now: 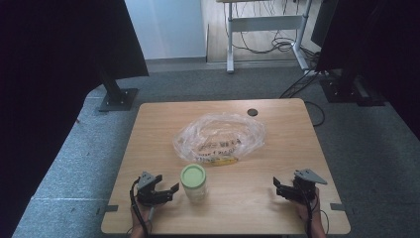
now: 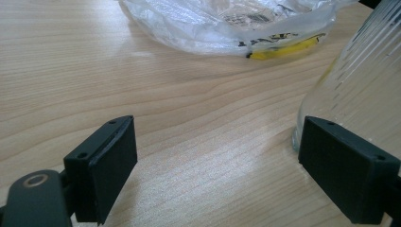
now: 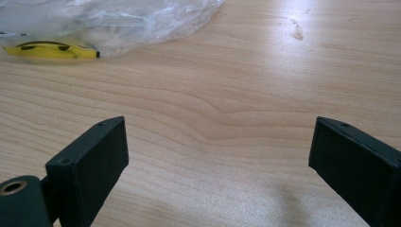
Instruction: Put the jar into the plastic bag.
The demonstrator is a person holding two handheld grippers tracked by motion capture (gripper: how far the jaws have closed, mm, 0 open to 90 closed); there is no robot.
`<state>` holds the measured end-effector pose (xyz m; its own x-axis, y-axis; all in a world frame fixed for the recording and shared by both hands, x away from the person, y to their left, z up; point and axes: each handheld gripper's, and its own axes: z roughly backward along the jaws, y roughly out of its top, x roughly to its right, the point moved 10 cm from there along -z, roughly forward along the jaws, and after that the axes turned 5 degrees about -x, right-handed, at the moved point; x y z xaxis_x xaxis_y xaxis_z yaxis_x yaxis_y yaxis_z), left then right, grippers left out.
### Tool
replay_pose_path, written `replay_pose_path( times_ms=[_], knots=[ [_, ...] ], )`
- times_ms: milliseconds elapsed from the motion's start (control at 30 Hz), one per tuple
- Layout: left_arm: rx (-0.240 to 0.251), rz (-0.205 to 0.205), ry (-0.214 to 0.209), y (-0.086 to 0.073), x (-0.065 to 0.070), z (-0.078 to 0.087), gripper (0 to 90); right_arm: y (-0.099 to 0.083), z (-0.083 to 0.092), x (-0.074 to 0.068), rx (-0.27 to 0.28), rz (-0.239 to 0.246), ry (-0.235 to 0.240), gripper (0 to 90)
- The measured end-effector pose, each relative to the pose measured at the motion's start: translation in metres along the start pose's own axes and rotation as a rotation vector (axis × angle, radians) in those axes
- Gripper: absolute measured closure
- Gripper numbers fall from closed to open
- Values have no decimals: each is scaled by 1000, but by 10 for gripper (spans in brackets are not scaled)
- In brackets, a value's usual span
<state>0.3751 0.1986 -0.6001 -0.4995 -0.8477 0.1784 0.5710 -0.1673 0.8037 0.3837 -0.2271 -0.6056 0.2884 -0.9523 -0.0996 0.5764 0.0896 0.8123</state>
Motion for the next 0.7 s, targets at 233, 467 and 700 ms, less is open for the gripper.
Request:
replay_pose_path(
  times_ms=[233, 467, 700],
  knots=[
    [1, 3, -7, 0, 0, 0, 116, 1, -1, 1, 5, -6, -9, 59],
    [3, 12, -9, 1, 0, 2, 101, 1, -2, 1, -5, 1, -14, 60],
    [9, 8, -16, 3, 1, 7, 90, 0, -3, 2, -11, -5, -14, 66]
  ],
)
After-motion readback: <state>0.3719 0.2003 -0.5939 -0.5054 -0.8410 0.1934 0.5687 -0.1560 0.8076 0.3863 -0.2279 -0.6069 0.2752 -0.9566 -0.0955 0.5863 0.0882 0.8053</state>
